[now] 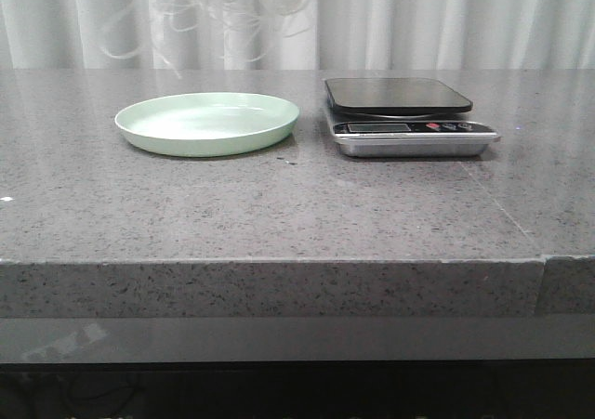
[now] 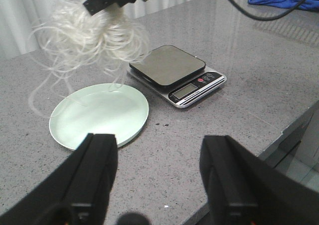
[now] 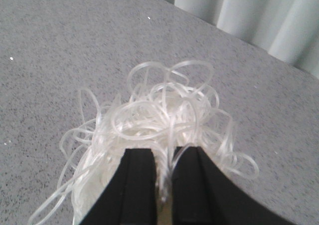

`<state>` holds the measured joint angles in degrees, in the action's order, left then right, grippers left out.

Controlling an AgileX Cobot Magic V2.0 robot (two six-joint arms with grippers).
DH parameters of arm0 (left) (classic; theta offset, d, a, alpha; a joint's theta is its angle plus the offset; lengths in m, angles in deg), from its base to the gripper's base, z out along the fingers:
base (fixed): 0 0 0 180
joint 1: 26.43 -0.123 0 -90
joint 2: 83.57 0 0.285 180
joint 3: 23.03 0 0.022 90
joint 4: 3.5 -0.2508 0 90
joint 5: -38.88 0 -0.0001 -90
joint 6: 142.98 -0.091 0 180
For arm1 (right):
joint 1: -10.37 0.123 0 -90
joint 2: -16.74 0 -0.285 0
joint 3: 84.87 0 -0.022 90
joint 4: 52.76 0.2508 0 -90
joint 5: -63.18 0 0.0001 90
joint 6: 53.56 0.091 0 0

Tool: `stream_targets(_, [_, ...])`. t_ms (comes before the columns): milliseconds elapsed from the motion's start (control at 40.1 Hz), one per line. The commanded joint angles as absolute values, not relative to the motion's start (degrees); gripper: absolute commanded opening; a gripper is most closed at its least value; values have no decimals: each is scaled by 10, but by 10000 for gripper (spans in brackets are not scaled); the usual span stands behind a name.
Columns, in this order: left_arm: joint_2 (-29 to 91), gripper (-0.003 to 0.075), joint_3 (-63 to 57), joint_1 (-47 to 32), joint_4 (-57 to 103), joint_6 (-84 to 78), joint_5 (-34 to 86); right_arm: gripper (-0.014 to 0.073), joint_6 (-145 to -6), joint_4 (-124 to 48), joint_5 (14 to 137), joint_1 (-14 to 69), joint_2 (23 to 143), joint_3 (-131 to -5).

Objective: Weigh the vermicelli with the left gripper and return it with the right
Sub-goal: 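Lift the vermicelli with the right gripper and carry it toward the plate, then lower the vermicelli onto the green plate and open the right gripper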

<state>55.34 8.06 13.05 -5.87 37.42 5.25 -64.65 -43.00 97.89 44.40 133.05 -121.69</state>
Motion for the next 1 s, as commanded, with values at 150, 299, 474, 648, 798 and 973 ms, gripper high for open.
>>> stream_targets(150, [553,461,65,131,-53,380,92,207,-650,-426,906,448,1350,-1239])
stream_targets(299, [553,461,65,131,-53,380,92,207,-650,-426,922,448,1382,-1239])
stream_targets(474, [553,461,65,131,-53,380,92,315,-650,-426,960,448,1396,-1239])
stream_targets(648, [553,461,65,131,-53,380,92,491,-650,-426,974,448,1389,-1239])
stream_targets(798, [553,461,65,131,-53,380,92,491,-650,-426,1019,448,1362,-1239])
stream_targets(973, [553,461,65,131,-53,380,92,491,-645,-426,1097,441,1311,-1239])
